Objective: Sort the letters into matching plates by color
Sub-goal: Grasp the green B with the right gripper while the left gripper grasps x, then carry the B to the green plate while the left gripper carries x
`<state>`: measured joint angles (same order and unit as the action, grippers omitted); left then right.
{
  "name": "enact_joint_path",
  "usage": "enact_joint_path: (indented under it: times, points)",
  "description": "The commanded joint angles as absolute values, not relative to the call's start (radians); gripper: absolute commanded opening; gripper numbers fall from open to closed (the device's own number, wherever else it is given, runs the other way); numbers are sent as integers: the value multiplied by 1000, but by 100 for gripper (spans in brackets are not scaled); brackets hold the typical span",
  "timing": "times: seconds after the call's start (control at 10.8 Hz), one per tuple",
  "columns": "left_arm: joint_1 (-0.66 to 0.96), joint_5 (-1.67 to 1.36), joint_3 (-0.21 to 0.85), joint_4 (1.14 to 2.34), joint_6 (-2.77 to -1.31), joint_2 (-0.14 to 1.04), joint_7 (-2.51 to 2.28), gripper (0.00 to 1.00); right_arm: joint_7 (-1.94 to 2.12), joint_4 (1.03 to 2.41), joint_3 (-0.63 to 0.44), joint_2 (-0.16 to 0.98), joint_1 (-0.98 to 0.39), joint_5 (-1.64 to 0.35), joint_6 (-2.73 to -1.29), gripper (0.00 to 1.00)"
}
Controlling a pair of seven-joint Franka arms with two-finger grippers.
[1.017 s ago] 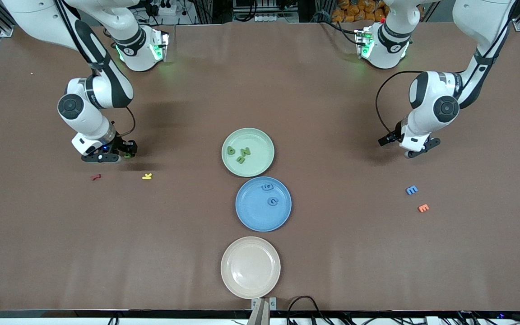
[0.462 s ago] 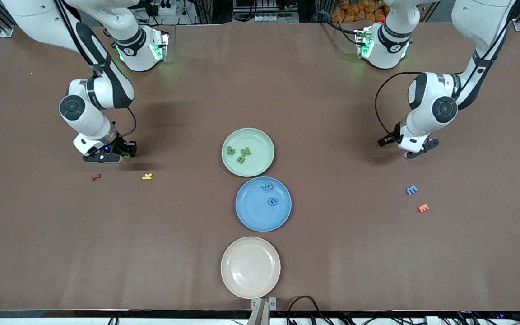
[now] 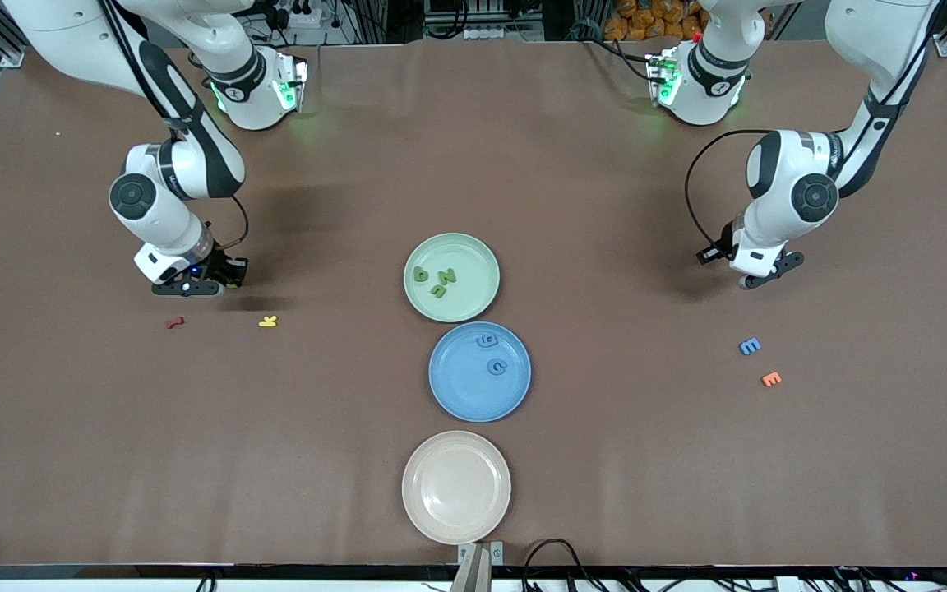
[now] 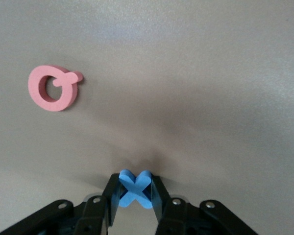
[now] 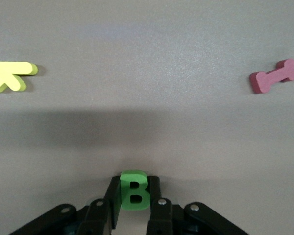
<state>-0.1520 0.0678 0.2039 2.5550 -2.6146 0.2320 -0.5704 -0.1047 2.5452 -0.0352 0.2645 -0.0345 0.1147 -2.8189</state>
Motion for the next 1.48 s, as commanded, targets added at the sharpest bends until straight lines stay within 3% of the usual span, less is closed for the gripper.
enact_joint_path:
  times: [0.0, 0.55, 1.39]
  points:
    - [-135, 52, 201, 2513, -2619, 226, -578, 0, -81, 2551, -26, 259, -29, 91, -2830, 4]
    - [-118, 51, 207, 2280, -2484, 241, -586, 0, -193, 2462, 50, 239, -40, 89, -2726, 0]
    - [66, 49, 206, 1919, -2396, 465, -908, 0, -736, 2266, 188, 252, -213, 87, -2548, 0]
